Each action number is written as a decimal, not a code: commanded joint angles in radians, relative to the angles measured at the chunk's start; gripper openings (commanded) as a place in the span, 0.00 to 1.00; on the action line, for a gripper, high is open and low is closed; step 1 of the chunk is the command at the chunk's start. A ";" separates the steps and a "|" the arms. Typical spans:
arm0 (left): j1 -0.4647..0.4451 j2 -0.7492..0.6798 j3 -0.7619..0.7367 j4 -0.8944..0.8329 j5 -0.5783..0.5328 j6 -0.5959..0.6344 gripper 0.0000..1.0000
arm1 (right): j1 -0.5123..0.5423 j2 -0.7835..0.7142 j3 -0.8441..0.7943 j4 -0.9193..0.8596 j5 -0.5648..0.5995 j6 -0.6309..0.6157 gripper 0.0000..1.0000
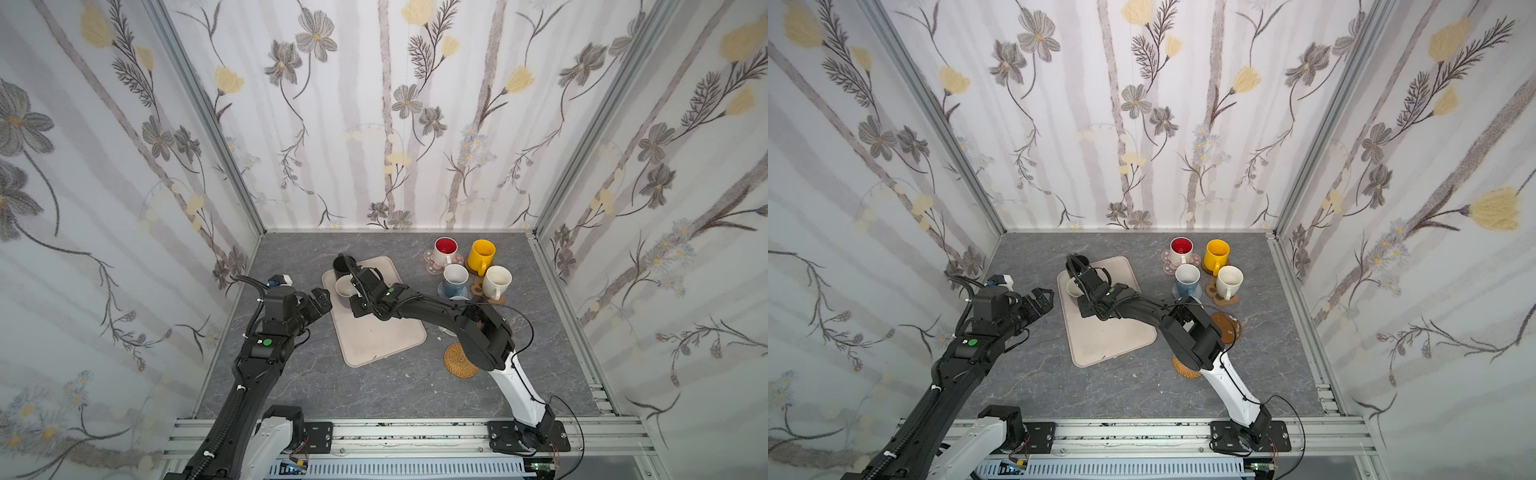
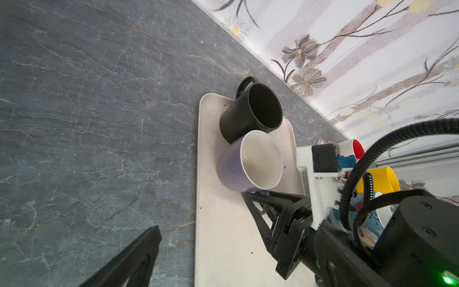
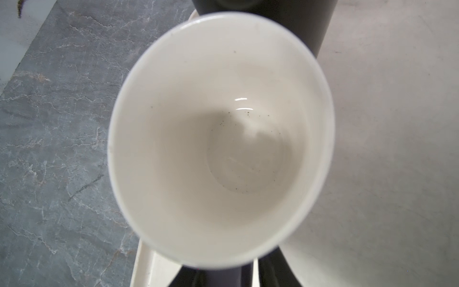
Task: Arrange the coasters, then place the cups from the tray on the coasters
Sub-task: 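Lower the right gripper onto the lilac mug rim and close, then lift the lilac mug off the tray and carry it toward the coasters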
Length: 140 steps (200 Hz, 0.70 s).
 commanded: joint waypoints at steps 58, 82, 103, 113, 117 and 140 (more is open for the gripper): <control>0.004 0.006 0.003 0.011 -0.003 0.018 1.00 | 0.002 -0.045 0.007 -0.050 0.007 -0.048 0.01; 0.002 0.003 0.003 0.011 -0.018 0.015 1.00 | 0.005 -0.095 -0.030 -0.041 0.010 -0.055 0.00; -0.009 0.002 0.003 0.012 -0.015 0.024 1.00 | 0.004 -0.159 -0.083 -0.026 0.018 -0.060 0.00; -0.017 -0.006 0.004 0.012 -0.010 0.034 1.00 | 0.004 -0.198 -0.115 -0.015 0.021 -0.062 0.00; -0.022 -0.012 0.004 0.012 -0.007 0.038 1.00 | 0.005 -0.216 -0.129 -0.011 0.023 -0.062 0.00; -0.073 -0.071 -0.009 0.039 -0.020 0.053 1.00 | 0.006 -0.307 -0.206 -0.004 0.038 -0.065 0.00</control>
